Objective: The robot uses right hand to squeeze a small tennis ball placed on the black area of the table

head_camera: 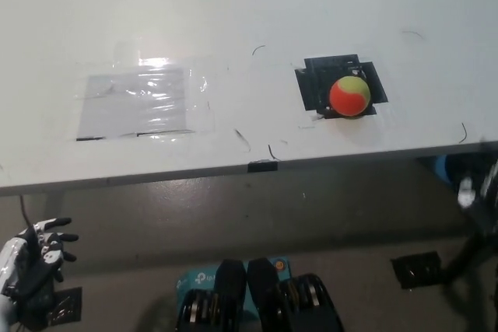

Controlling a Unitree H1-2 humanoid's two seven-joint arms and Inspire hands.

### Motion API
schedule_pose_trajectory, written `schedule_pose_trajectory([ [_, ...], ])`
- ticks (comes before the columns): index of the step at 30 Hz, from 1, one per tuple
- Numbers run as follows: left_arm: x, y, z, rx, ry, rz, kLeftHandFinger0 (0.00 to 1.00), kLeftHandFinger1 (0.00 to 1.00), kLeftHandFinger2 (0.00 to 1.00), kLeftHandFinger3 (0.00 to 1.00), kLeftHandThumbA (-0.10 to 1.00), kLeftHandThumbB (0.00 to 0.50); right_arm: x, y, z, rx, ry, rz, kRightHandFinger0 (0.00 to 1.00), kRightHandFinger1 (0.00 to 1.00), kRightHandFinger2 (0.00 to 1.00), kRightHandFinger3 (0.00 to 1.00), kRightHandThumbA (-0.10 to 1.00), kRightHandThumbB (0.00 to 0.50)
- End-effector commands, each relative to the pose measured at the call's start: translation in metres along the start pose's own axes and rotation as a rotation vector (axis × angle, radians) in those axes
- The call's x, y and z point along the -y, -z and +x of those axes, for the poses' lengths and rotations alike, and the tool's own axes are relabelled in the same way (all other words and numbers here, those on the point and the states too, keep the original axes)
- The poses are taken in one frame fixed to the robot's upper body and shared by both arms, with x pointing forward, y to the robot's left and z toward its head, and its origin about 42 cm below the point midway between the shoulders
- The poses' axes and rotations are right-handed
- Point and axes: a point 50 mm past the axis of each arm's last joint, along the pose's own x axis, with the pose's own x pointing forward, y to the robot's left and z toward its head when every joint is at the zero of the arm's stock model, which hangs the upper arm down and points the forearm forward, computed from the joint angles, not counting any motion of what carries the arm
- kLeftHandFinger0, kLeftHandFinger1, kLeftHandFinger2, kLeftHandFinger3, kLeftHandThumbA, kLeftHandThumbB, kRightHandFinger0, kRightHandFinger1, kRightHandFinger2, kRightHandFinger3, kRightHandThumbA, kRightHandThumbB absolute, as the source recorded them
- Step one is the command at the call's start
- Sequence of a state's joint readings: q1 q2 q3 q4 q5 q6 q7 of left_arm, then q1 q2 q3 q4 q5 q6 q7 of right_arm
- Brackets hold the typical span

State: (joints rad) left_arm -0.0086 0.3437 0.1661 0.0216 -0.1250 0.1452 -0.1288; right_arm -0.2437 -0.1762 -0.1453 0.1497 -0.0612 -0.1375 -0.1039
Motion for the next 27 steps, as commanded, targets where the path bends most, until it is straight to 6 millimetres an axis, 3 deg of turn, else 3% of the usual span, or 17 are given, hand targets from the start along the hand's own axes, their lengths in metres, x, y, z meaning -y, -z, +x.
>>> schedule_pose_trajectory([
  [1, -0.006, -0.013, 0.003, 0.050, 0.013, 0.016, 0.28, 0.43, 0.57, 0.70, 0.19, 0.000, 0.003, -0.070, 0.043, 0.203, 0.008, -0.029, 0.70, 0.74, 0.85, 0.97, 0.21, 0.230],
  [2, -0.006, -0.012, 0.003, 0.051, 0.014, 0.018, 0.29, 0.43, 0.57, 0.70, 0.20, 0.000, 0.002, -0.079, 0.049, 0.217, -0.001, -0.042, 0.74, 0.76, 0.87, 0.98, 0.22, 0.224],
  [3, -0.006, -0.012, 0.003, 0.053, 0.016, 0.015, 0.28, 0.43, 0.57, 0.70, 0.20, 0.000, 0.001, -0.093, 0.057, 0.242, -0.024, -0.041, 0.78, 0.80, 0.89, 0.99, 0.27, 0.249],
  [4, -0.006, -0.013, 0.002, 0.046, 0.015, 0.016, 0.28, 0.43, 0.57, 0.69, 0.18, 0.000, -0.001, -0.117, 0.070, 0.295, -0.072, -0.072, 0.70, 0.79, 0.91, 1.00, 0.36, 0.289],
  [5, -0.006, -0.013, 0.002, 0.041, 0.015, 0.020, 0.29, 0.44, 0.58, 0.71, 0.16, 0.000, -0.005, -0.134, 0.076, 0.313, -0.098, -0.091, 0.73, 0.87, 0.95, 1.00, 0.40, 0.302],
  [6, -0.006, -0.013, 0.002, 0.041, 0.015, 0.020, 0.29, 0.44, 0.58, 0.71, 0.16, 0.000, -0.005, -0.135, 0.076, 0.310, -0.099, -0.092, 0.74, 0.87, 0.95, 1.00, 0.40, 0.303],
  [7, -0.006, -0.014, 0.002, 0.039, 0.018, 0.021, 0.31, 0.46, 0.60, 0.75, 0.13, 0.000, -0.012, -0.157, 0.083, 0.351, -0.143, -0.154, 0.71, 0.93, 1.00, 1.00, 0.47, 0.309],
  [8, -0.006, -0.014, 0.002, 0.039, 0.018, 0.021, 0.32, 0.46, 0.60, 0.75, 0.13, 0.000, -0.012, -0.158, 0.083, 0.348, -0.144, -0.156, 0.71, 0.93, 1.00, 1.00, 0.47, 0.310],
  [9, -0.006, -0.014, 0.002, 0.036, 0.013, 0.017, 0.31, 0.46, 0.60, 0.76, 0.11, 0.000, -0.020, -0.170, 0.093, 0.368, -0.193, -0.179, 0.81, 1.00, 1.00, 1.00, 0.48, 0.331],
  [11, -0.005, -0.015, 0.002, 0.041, 0.017, 0.016, 0.31, 0.46, 0.60, 0.74, 0.07, 0.000, -0.028, -0.177, 0.102, 0.372, -0.231, -0.223, 0.90, 1.00, 1.00, 1.00, 0.53, 0.352],
  [13, -0.005, -0.015, 0.002, 0.045, 0.021, 0.013, 0.31, 0.46, 0.59, 0.72, 0.06, 0.000, -0.033, -0.181, 0.107, 0.378, -0.251, -0.240, 0.92, 1.00, 1.00, 1.00, 0.51, 0.358],
  [14, -0.005, -0.015, 0.002, 0.044, 0.019, 0.017, 0.30, 0.44, 0.58, 0.70, 0.14, 0.000, -0.043, -0.187, 0.115, 0.346, -0.290, -0.286, 0.98, 1.00, 1.00, 1.00, 0.55, 0.390],
  [18, -0.004, -0.016, 0.002, 0.034, 0.009, 0.019, 0.31, 0.45, 0.59, 0.72, 0.13, 0.000, -0.061, -0.181, 0.129, 0.295, -0.361, -0.350, 1.00, 1.00, 1.00, 1.00, 0.52, 0.389],
  [22, -0.004, -0.017, 0.000, 0.036, 0.014, 0.017, 0.32, 0.46, 0.60, 0.73, 0.11, 0.000, -0.072, -0.167, 0.139, 0.235, -0.425, -0.451, 1.00, 1.00, 1.00, 1.00, 0.58, 0.374],
  [25, -0.005, -0.015, 0.002, 0.036, 0.014, 0.024, 0.33, 0.46, 0.59, 0.73, 0.11, 0.000, -0.083, -0.146, 0.152, 0.146, -0.516, -0.610, 1.00, 1.00, 1.00, 1.00, 0.67, 0.423],
  [27, -0.005, -0.015, 0.002, 0.037, 0.013, 0.014, 0.33, 0.46, 0.60, 0.73, 0.09, 0.000, -0.085, -0.141, 0.154, 0.132, -0.530, -0.646, 1.00, 1.00, 1.00, 1.00, 0.70, 0.430],
])
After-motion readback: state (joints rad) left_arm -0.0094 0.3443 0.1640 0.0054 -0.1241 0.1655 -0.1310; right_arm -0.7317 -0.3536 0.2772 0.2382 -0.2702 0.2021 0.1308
